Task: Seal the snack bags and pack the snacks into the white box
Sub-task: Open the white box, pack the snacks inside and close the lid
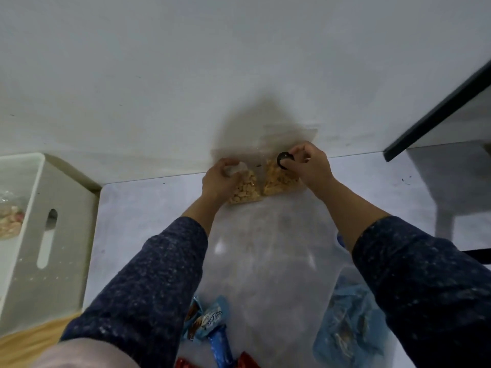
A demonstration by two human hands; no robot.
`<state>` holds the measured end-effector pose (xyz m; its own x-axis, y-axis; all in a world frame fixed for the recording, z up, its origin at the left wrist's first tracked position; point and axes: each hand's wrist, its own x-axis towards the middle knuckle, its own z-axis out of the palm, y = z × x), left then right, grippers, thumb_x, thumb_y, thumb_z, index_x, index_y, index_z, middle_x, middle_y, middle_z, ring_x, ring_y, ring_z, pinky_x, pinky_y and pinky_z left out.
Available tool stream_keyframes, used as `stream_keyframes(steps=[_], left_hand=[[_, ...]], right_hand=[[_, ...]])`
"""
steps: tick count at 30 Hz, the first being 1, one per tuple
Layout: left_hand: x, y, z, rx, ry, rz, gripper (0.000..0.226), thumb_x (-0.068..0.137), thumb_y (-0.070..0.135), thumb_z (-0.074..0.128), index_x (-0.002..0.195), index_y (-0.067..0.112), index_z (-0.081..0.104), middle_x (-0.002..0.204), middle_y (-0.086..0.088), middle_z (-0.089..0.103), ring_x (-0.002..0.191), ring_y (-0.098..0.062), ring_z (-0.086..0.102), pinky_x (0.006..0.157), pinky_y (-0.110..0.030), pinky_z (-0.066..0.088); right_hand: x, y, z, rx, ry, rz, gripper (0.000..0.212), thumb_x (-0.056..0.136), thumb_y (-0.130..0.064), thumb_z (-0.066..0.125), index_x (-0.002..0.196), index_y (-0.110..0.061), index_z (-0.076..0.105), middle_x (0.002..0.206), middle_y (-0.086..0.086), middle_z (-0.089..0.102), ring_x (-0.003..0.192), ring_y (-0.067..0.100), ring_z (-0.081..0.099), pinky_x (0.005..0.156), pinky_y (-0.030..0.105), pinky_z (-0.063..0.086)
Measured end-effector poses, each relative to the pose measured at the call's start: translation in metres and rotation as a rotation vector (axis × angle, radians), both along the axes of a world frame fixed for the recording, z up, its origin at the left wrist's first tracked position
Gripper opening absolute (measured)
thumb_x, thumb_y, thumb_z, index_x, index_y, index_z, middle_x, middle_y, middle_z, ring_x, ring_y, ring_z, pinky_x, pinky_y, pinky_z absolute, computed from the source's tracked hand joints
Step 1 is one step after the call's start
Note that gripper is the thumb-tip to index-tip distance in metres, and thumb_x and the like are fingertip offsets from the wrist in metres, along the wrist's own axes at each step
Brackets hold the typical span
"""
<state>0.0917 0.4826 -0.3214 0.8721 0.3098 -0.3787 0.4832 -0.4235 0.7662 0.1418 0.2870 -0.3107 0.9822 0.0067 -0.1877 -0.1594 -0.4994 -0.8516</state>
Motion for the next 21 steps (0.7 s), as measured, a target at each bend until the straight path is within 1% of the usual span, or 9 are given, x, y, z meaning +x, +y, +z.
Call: stream_keyframes(steps=[4, 8, 10, 12, 14, 15, 17, 19, 21], left_hand=[[-0.01, 0.001, 0.001, -0.033, 0.006, 0.004, 0.029, 0.082, 0.027, 0.065, 0.109, 0.036, 0.059, 0.115, 0.002, 0.059, 0.096, -0.02, 0.06, 0.077, -0.027, 0.05], [-0.026, 0.01, 0.011, -0.046, -0.038, -0.078, 0.034, 0.083, 0.016, 0.064, 0.111, 0.036, 0.06, 0.112, 0.005, 0.055, 0.098, -0.019, 0.059, 0.085, -0.035, 0.054], [-0.035, 0.017, 0.022, -0.051, -0.088, -0.115, 0.031, 0.086, 0.014, 0.058, 0.109, 0.035, 0.061, 0.111, 0.006, 0.058, 0.098, -0.018, 0.06, 0.08, -0.033, 0.055], [-0.045, 0.029, 0.034, -0.039, -0.16, -0.144, 0.026, 0.088, 0.014, 0.054, 0.103, 0.033, 0.064, 0.109, 0.005, 0.063, 0.093, -0.018, 0.063, 0.069, -0.021, 0.05], [-0.06, 0.044, 0.049, -0.037, -0.231, -0.147, 0.026, 0.089, 0.011, 0.05, 0.097, 0.03, 0.067, 0.101, 0.006, 0.066, 0.088, -0.017, 0.064, 0.06, -0.009, 0.043], [-0.07, 0.052, 0.057, -0.061, -0.251, -0.142, 0.028, 0.089, 0.01, 0.048, 0.094, 0.03, 0.067, 0.099, 0.006, 0.067, 0.086, -0.016, 0.063, 0.058, -0.006, 0.042], [-0.092, 0.07, 0.072, -0.115, -0.291, -0.139, 0.032, 0.089, 0.007, 0.046, 0.09, 0.03, 0.068, 0.096, 0.006, 0.068, 0.088, -0.013, 0.063, 0.068, -0.011, 0.046], [-0.115, 0.092, 0.089, -0.142, -0.341, -0.141, 0.032, 0.089, 0.005, 0.046, 0.087, 0.029, 0.069, 0.092, 0.005, 0.068, 0.09, -0.012, 0.063, 0.076, -0.017, 0.048], [-0.135, 0.117, 0.109, -0.16, -0.386, -0.13, 0.029, 0.089, 0.006, 0.05, 0.087, 0.028, 0.07, 0.088, 0.006, 0.066, 0.082, -0.008, 0.061, 0.067, -0.009, 0.047]], right_hand=[[-0.01, 0.002, 0.006, 0.024, 0.019, 0.017, 0.023, 0.073, -0.02, 0.076, 0.087, -0.021, 0.058, 0.081, 0.0, 0.053, 0.077, 0.018, 0.049, 0.07, 0.034, 0.046], [-0.027, 0.006, 0.016, 0.048, 0.044, 0.046, 0.025, 0.077, -0.016, 0.071, 0.098, -0.029, 0.063, 0.105, -0.002, 0.057, 0.094, 0.017, 0.052, 0.077, 0.03, 0.048], [-0.041, 0.013, 0.023, 0.085, 0.025, 0.031, 0.026, 0.077, -0.012, 0.07, 0.095, -0.03, 0.065, 0.1, -0.003, 0.058, 0.091, 0.02, 0.054, 0.08, 0.034, 0.05], [-0.057, 0.024, 0.034, 0.099, -0.013, 0.004, 0.025, 0.077, -0.008, 0.07, 0.093, -0.027, 0.067, 0.083, -0.006, 0.055, 0.082, 0.018, 0.051, 0.079, 0.033, 0.048], [-0.077, 0.038, 0.049, 0.134, -0.039, -0.043, 0.022, 0.078, -0.006, 0.069, 0.09, -0.023, 0.067, 0.072, -0.007, 0.049, 0.075, 0.015, 0.048, 0.074, 0.028, 0.046], [-0.088, 0.047, 0.058, 0.162, -0.058, -0.066, 0.019, 0.079, -0.006, 0.068, 0.09, -0.021, 0.067, 0.071, -0.007, 0.049, 0.072, 0.013, 0.048, 0.07, 0.022, 0.046], [-0.112, 0.063, 0.076, 0.209, -0.09, -0.106, 0.014, 0.081, -0.006, 0.066, 0.09, -0.017, 0.067, 0.07, -0.007, 0.051, 0.067, 0.008, 0.049, 0.06, 0.013, 0.045], [-0.139, 0.083, 0.095, 0.245, -0.118, -0.122, 0.012, 0.082, -0.005, 0.065, 0.087, -0.017, 0.066, 0.069, -0.004, 0.052, 0.062, 0.009, 0.05, 0.05, 0.012, 0.045], [-0.162, 0.104, 0.116, 0.267, -0.15, -0.116, 0.013, 0.083, -0.005, 0.064, 0.084, -0.018, 0.066, 0.072, 0.0, 0.053, 0.058, 0.013, 0.051, 0.044, 0.016, 0.046]])
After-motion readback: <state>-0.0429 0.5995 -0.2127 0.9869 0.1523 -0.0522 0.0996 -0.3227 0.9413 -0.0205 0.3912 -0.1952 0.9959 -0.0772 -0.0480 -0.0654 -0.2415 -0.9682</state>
